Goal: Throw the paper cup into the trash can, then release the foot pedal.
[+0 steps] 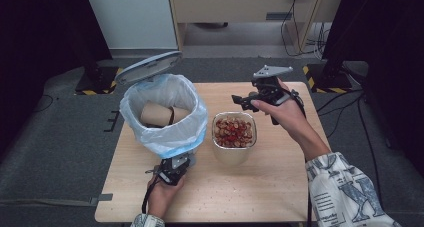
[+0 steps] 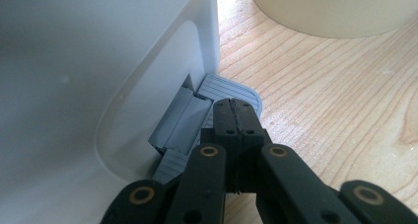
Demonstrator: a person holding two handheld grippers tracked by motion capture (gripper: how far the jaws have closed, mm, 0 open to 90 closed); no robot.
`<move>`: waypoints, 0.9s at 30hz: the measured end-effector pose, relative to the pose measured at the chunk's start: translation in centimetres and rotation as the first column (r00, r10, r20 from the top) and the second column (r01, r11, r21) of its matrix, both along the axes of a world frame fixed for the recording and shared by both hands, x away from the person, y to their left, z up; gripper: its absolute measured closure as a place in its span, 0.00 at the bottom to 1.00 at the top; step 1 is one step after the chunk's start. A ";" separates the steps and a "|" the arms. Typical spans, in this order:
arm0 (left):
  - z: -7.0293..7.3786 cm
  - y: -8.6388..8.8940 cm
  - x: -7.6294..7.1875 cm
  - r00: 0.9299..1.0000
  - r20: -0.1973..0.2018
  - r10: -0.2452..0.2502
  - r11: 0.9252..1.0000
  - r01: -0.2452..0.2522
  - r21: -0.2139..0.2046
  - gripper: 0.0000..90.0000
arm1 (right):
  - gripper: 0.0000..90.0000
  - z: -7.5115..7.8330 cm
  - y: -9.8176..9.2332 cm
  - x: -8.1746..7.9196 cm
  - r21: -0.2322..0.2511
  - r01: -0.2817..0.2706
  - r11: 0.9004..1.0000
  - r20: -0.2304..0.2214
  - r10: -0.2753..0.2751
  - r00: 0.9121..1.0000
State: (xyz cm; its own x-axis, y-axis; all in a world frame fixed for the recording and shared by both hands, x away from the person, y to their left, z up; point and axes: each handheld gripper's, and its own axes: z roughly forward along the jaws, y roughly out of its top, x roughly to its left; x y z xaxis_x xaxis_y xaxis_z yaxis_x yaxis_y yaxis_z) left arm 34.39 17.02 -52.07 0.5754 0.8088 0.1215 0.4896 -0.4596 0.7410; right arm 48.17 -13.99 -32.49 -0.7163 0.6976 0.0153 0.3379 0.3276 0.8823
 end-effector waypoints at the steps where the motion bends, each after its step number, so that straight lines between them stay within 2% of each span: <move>1: 0.0 0.0 0.0 1.000 0.000 0.000 1.000 0.000 0.001 1.00 | 0.06 -0.1 -0.2 0.0 -0.001 0.003 1.000 0.000 -0.003 1.000; 10: 0.0 0.0 0.0 1.000 0.002 -0.001 1.000 0.001 -0.001 1.00 | 0.06 -1.0 -2.1 -0.2 -0.004 0.029 1.000 -0.009 -0.029 1.000; 13: 0.0 0.0 -0.1 1.000 -0.001 0.013 1.000 -0.013 -0.023 1.00 | 0.06 -1.5 -3.1 -0.3 -0.007 0.050 0.999 -0.020 -0.050 0.999; 16: 0.4 0.2 -0.6 1.000 -0.015 0.021 0.999 -0.022 -0.032 0.90 | 0.06 -2.0 -4.2 -0.3 -0.006 0.070 0.998 -0.021 -0.070 0.997; 17: 0.6 0.2 -0.8 1.000 -0.014 0.028 0.999 -0.029 -0.045 0.86 | 0.06 -2.2 -4.6 -0.3 -0.008 0.080 0.997 -0.027 -0.080 0.996; 21: 1.3 0.7 -1.6 0.999 -0.006 0.044 0.993 -0.044 -0.109 0.80 | 0.06 -2.7 -5.9 -0.3 -0.007 0.115 0.993 -0.033 -0.115 0.993; 25: 1.7 0.8 -2.3 0.999 -0.002 0.036 0.993 -0.036 -0.112 0.72 | 0.06 -3.4 -7.1 -0.3 -0.009 0.148 0.989 -0.041 -0.148 0.988; 27: 1.9 0.7 -2.7 0.999 0.003 0.032 0.991 -0.031 -0.129 0.67 | 0.06 -3.8 -7.5 -0.3 -0.013 0.165 0.986 -0.047 -0.166 0.985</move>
